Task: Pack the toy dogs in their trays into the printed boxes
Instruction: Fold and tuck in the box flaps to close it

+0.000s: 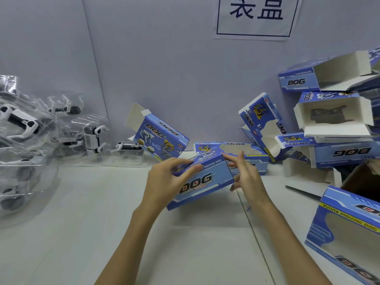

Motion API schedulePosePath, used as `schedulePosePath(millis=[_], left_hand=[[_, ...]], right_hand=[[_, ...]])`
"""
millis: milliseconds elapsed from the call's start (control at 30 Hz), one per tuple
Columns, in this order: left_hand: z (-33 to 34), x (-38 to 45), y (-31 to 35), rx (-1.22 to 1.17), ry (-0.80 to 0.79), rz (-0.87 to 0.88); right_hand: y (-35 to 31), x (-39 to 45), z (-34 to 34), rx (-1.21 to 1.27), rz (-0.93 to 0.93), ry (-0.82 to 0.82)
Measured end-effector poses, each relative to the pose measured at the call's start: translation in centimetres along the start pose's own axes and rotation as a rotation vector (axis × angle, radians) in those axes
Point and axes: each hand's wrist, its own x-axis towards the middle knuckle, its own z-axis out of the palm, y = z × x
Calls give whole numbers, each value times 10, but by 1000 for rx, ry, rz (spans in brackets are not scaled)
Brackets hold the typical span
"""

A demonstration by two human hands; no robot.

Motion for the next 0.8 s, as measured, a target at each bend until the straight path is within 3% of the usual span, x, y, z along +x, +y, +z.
schedulePosePath(millis=[100,233,300,433,500,600,700,800], left_hand=[[-11,3,-5,-122,9,-104],[-29,11,-12,-220,-43,-213],[-34,12,-13,-263,-81,-258],[-39,12,-13,-369,-54,-272],[-41,16,-17,-459,16,-394],[-41,19,-26,-659,-16,-592],[-30,15,-29,-764,-68,-494],[-12,12,-28,-663,-120,-322]], right_hand=[[-2,-4,-6,-84,-159,-98],[-6,-7,-17,-65,-120,-351],[-4,-10,-12,-143,-165,-396],[2,-6,-6,-337,-302,-230],[4,-4,-7,-286,-305,-150],[7,-2,-8,-228,-185,-42],[12,-3,0,-259,-33,17],[15,-2,9,-198,57,92]])
